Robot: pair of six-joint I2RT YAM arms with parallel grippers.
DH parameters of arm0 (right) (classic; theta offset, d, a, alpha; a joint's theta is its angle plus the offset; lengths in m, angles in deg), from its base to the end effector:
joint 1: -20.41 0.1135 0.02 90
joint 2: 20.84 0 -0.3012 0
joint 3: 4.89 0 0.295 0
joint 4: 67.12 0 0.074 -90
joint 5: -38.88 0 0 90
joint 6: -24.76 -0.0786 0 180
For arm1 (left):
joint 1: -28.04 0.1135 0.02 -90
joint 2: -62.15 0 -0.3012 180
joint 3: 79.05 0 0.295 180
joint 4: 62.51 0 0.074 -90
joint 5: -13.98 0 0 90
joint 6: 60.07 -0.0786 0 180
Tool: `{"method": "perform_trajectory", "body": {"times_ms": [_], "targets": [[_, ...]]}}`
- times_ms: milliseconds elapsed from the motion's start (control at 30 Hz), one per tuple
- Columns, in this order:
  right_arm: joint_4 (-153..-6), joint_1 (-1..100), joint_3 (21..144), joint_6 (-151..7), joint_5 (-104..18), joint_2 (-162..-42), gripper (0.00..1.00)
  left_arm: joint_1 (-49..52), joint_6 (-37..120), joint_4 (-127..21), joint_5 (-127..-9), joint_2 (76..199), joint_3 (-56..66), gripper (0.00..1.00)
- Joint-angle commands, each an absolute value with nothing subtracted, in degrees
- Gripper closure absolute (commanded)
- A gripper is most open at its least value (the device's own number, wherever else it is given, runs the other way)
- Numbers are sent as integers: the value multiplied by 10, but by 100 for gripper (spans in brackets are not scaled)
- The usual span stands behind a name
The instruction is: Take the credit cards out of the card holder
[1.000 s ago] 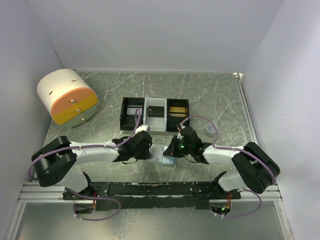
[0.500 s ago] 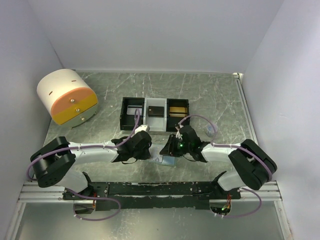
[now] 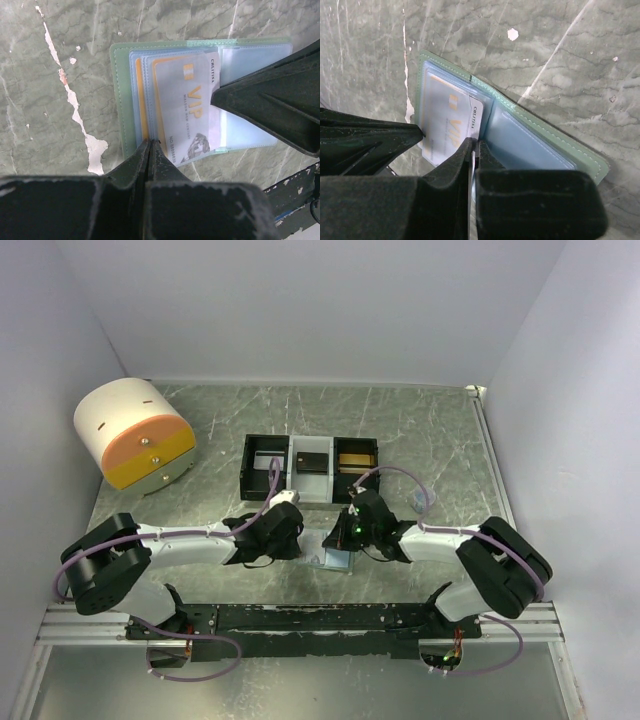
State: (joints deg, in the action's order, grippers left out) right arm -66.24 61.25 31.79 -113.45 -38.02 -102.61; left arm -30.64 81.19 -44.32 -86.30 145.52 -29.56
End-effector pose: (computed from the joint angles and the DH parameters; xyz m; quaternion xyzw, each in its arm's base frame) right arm 0.2101 0.2051 0.0977 0.0145 0.9162 0.3459 0.2019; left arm 0.1800 -0.2688 0.1289 0.0319 0.9418 -0.2164 0.2552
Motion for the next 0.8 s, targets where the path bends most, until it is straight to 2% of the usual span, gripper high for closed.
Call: {"method": "perform_trajectory", "body": {"times_ms": [0,367,500,600,767], "targets": [[-671,607,293,-1132,-377,-1014,100,-312,822,-423,-879,1440,-298,93],[-684,593,293,-1126,-370,-994,100,-311,830,-421,-890,1389,-322,93],[-688,593,296,-1130,-374,-1002,100,-313,805,-465,-861,1376,-318,83],[-690,593,294,-1137,-384,-1005,100,-313,772,-508,-813,1398,-297,69],[-691,593,290,-1143,-396,-1004,100,-315,773,-496,-810,1482,-244,72]]}}
